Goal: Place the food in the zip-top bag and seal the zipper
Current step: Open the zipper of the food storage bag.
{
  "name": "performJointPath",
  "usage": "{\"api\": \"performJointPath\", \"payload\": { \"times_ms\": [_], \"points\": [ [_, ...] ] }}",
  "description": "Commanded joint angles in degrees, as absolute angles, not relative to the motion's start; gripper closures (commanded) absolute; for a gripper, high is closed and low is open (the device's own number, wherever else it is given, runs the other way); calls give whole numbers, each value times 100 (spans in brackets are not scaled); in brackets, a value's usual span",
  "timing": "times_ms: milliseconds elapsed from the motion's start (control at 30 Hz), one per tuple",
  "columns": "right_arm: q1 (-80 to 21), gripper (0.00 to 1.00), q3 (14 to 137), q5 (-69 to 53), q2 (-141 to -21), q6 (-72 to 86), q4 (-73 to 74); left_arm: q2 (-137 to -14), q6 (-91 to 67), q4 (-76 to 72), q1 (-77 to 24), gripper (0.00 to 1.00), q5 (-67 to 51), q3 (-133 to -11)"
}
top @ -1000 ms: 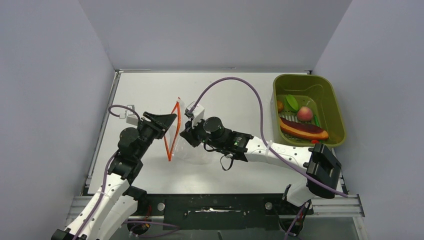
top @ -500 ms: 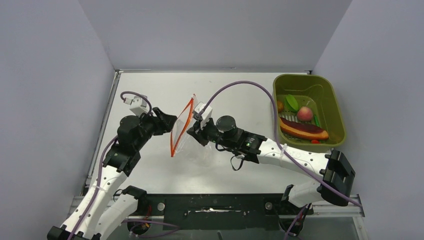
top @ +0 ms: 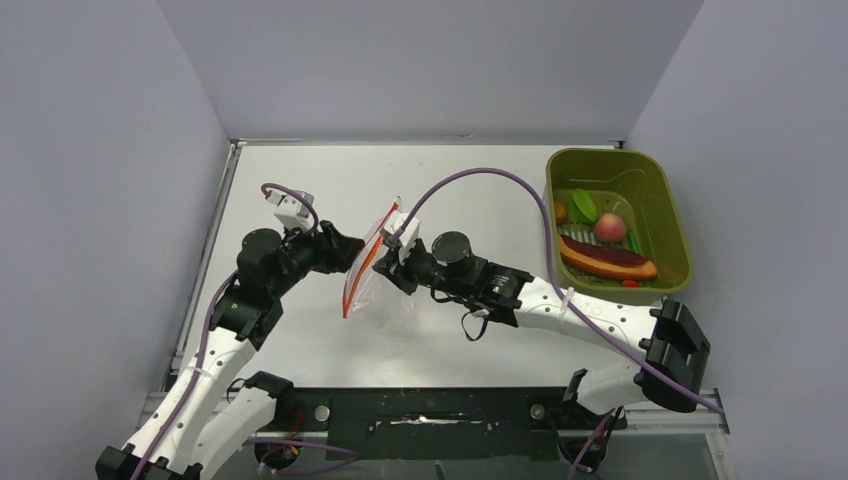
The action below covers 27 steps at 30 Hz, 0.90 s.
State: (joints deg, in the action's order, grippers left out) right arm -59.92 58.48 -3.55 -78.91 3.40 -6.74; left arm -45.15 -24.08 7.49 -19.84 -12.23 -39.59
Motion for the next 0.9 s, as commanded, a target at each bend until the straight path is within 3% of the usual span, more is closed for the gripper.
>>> {"api": "performJointPath", "payload": {
  "times_ms": [0, 767, 867],
  "points": [
    [-5986, 100, 5912, -458, -7868, 197, -853, -4448, -2299, 601, -2000, 41, -1423, -4417],
    [-5998, 100, 5560, -385, -7483, 88, -972, -4492, -2139, 598, -1999, 42, -1567, -3942],
    [-5994, 100, 5501, -382, -7449, 78, -1028, -4562, -2096, 571, -2001, 56, -1581, -3861]
  ]
}}
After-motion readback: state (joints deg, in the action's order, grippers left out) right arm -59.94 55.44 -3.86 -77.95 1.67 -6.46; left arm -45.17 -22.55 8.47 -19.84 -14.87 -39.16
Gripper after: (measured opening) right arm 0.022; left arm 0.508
